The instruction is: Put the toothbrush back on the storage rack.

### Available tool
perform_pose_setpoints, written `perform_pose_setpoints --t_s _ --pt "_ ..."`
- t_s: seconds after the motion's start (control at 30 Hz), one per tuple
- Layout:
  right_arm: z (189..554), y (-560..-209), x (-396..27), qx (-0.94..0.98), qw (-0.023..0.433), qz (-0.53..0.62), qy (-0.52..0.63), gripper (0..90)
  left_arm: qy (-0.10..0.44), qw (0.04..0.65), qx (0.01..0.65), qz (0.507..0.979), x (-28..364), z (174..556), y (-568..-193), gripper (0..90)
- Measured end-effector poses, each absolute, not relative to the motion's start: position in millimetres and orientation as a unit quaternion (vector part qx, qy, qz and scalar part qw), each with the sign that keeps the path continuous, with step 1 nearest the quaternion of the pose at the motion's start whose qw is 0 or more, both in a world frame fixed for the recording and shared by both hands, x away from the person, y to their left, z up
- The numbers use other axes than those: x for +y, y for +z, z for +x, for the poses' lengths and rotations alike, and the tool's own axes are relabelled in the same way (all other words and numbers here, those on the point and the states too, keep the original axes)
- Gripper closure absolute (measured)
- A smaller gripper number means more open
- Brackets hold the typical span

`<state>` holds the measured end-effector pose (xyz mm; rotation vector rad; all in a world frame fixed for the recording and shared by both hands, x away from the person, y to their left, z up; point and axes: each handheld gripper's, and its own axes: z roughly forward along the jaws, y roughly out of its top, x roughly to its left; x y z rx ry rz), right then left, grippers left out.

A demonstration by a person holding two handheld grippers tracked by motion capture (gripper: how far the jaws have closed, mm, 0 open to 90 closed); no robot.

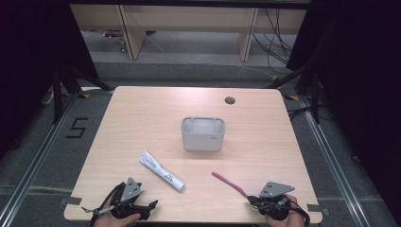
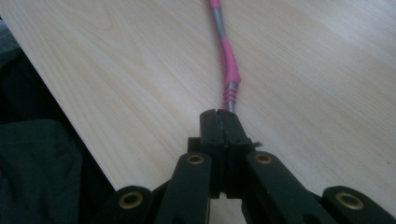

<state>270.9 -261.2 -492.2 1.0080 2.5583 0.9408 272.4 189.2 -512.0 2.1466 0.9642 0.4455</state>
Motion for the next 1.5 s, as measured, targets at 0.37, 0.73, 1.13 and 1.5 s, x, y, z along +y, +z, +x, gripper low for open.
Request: perform_pose_setpoints --t_s 0.37,0.73,1.13,1.5 --pt "277 -494 -266 0.872 0.128 0.361 0.304 90.0 0.173 0.366 0.372 0.835 189 273 -512 15.6" --pt "291 -494 -268 0.870 0.149 0.366 0.295 90.0 0.176 0.358 0.370 0.839 188 273 -513 15.6" --pt "315 -494 -270 0.862 0.164 0.382 0.290 90.0 0.172 0.366 0.375 0.834 186 273 -514 15.6" --pt "344 -497 -260 0.865 0.175 0.374 0.286 90.0 0.175 0.352 0.370 0.842 188 273 -513 15.6"
